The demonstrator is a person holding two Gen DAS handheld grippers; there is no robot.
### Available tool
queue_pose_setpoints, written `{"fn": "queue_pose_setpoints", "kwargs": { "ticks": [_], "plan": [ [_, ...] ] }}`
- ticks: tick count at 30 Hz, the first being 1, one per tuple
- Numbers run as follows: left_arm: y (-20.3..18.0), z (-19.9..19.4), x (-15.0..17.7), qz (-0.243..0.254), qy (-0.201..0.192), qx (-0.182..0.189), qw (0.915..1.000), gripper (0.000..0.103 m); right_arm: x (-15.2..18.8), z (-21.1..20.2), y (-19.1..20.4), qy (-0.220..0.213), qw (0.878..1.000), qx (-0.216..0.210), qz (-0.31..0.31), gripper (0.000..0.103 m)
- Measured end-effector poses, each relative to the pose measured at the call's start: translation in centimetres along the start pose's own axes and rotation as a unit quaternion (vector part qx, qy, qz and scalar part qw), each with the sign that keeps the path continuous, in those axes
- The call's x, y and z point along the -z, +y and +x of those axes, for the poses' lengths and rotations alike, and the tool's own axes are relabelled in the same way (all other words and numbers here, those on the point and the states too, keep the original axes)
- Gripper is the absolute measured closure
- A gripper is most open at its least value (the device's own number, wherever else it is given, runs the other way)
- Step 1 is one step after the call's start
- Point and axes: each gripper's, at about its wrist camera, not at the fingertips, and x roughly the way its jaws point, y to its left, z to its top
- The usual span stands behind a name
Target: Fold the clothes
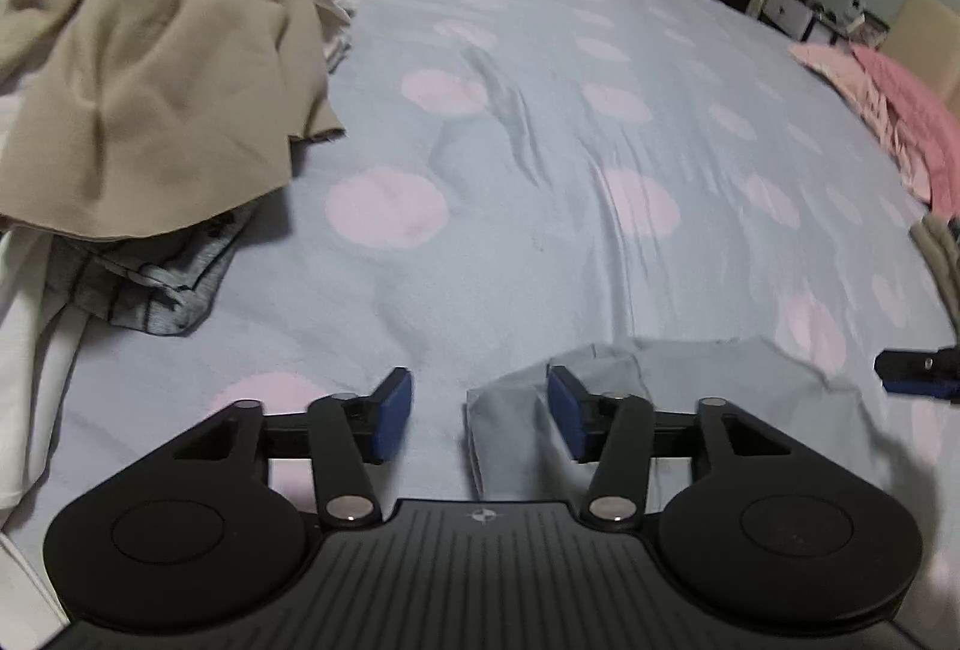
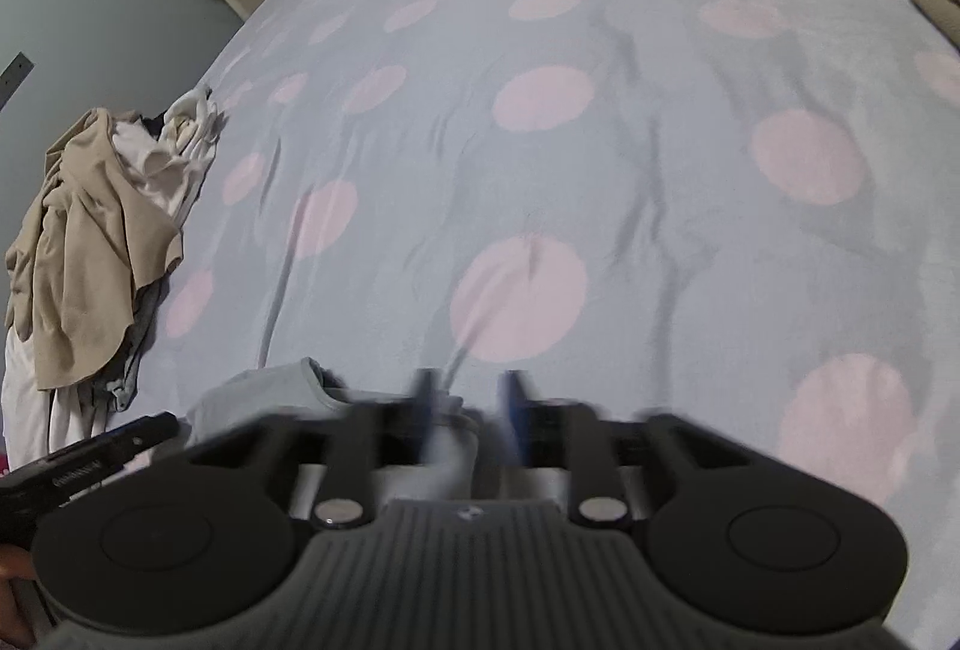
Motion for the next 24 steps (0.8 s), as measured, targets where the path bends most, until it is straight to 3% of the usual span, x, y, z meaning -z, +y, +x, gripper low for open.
{"fn": "queue_pose_setpoints", "kwargs": {
  "ticks": [3, 11, 20, 24],
  "plan": [
    [0.5, -0.6, 0.0, -0.017, 0.003, 0.012, 0.9998, 0.041, 0.7, -0.6, 0.3, 0.009, 1.000, -0.016, 0.002, 0.050],
    [2.5, 1.0, 2.7, -0.087, 0.061, 0.077, 0.9913, 0.040, 4.3, -1.3, 0.2, 0.054, 0.998, -0.045, 0.004, 0.047],
    [1.8, 3.1, 2.4, -0.067, 0.040, 0.101, 0.9919, 0.038, 6.3, 0.6, -1.0, 0.072, 0.996, -0.043, 0.023, 0.044],
    [0.8, 3.2, 2.5, -0.045, 0.036, 0.096, 0.9937, 0.050, 6.3, 1.3, -0.5, 0.070, 0.997, -0.042, 0.009, 0.043]
  ]
}}
